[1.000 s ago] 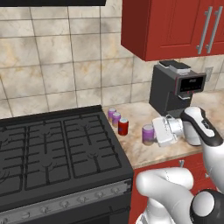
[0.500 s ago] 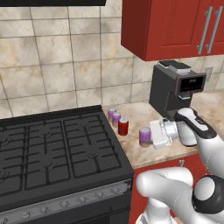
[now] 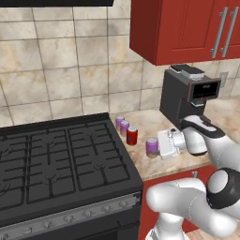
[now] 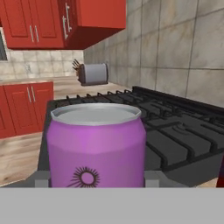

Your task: Four empty soda cans are scattered around the kitchen. Gather all the cans and cluster them next to the stove for recycling.

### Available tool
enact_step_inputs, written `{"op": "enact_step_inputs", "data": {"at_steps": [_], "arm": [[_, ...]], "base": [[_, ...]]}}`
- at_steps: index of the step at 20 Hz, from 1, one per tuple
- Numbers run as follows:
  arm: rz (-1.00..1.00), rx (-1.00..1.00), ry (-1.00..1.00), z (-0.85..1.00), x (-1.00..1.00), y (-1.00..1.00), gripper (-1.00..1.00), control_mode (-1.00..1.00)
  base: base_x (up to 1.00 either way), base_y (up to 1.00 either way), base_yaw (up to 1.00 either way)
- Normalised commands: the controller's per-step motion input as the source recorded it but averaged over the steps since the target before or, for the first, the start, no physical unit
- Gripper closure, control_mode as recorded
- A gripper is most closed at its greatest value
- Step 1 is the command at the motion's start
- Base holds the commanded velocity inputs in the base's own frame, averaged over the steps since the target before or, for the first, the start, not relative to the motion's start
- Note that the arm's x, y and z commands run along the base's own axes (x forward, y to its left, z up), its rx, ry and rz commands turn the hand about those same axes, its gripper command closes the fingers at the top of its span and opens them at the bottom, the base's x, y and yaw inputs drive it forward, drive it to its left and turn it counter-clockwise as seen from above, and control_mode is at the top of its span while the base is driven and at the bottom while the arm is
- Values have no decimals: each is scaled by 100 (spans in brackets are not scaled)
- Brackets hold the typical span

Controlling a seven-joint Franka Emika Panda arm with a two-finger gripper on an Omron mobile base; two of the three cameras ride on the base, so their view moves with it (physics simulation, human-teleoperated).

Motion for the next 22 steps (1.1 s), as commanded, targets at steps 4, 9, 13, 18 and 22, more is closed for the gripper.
{"op": "enact_step_inputs", "data": {"at_steps": [4, 9, 13, 18, 22], "arm": [[0, 0, 0, -18, 28, 0, 100, -100], [0, 0, 0, -20, 30, 0, 100, -100], [0, 0, 0, -19, 28, 0, 100, -100], [0, 0, 0, -19, 28, 0, 100, -100], [0, 0, 0, -22, 28, 0, 100, -100]], "base": [[0, 0, 0], [0, 0, 0], [0, 0, 0], [0, 0, 0], [0, 0, 0]]}}
